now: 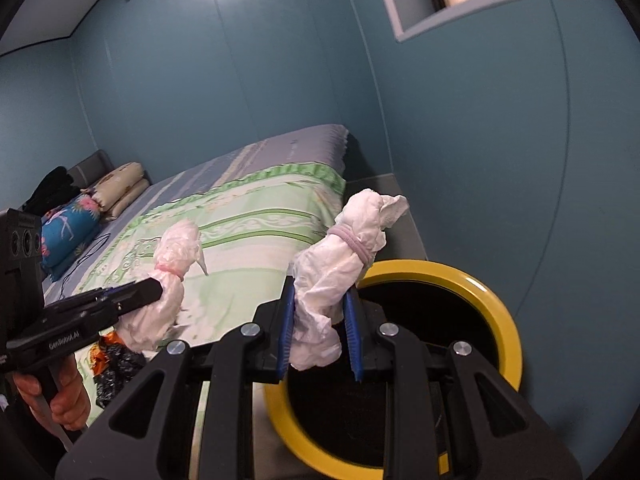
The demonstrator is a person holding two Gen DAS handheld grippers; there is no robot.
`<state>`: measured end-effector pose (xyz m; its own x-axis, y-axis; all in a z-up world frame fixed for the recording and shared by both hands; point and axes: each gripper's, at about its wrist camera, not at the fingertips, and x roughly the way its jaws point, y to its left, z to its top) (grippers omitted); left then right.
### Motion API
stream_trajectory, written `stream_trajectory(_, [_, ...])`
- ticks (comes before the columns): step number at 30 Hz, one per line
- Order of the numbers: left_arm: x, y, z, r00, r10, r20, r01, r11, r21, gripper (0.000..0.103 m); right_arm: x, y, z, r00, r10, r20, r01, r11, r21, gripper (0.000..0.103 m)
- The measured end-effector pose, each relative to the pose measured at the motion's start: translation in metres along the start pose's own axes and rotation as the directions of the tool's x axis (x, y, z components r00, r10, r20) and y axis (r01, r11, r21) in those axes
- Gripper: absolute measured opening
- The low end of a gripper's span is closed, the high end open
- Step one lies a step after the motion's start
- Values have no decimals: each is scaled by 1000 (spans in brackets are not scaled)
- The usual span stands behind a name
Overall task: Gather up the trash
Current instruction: 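Carry both held tissue bundles over the yellow-rimmed bin, then open both tools to drop the tissues into the bin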
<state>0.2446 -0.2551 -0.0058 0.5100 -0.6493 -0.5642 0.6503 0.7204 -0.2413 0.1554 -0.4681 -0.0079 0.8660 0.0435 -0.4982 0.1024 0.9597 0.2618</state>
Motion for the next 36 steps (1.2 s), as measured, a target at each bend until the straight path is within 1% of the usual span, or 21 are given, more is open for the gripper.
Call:
stream_trajectory(6, [43,-14,0,997,-51,-58,51,999,-4,15,16,-30,-2,999,-30,-32,32,999,43,22])
stream_trajectory(11, [75,-25,-3,990,-88,-107,86,996,-21,15,27,-44,-5,998,-40,-55,43,997,60,22])
stream_trajectory(18, [97,-24,-8,983,-123,-139,117,992,-46,16,34,-51,-9,996,-51,-71,57,995,86,23])
stream_trajectory(19, [98,-24,-8,982,-125,-140,118,992,-53,17,34,-53,-9,996,-58,-67,65,994,93,25])
stream_trajectory(20, [99,-24,-9,982,-127,-139,120,991,-55,23,32,-56,-10,996,-59,-65,65,993,96,28])
stream_trajectory(21, [98,-24,-9,983,-125,-137,118,991,-58,33,32,-56,-9,996,-57,-64,63,993,101,36])
stream_trajectory(22, [98,-23,-9,984,-122,-132,114,991,-65,41,31,-58,-10,996,-60,-59,66,991,112,46])
stream_trajectory(23, [96,-20,-9,985,-123,-121,114,990,-78,50,30,-59,-9,996,-65,-55,71,991,118,48])
stream_trajectory(25, [95,-18,-9,987,-115,-113,105,991,-86,50,29,-61,-9,995,-88,-54,94,988,124,48])
stream_trajectory(30, [85,-3,-8,991,-95,-96,84,990,-110,50,22,-63,-7,993,-106,-44,111,984,139,48])
stream_trajectory(36, [63,12,-4,996,-65,-63,55,989,-140,50,9,-57,-3,994,-110,-24,112,984,136,48])
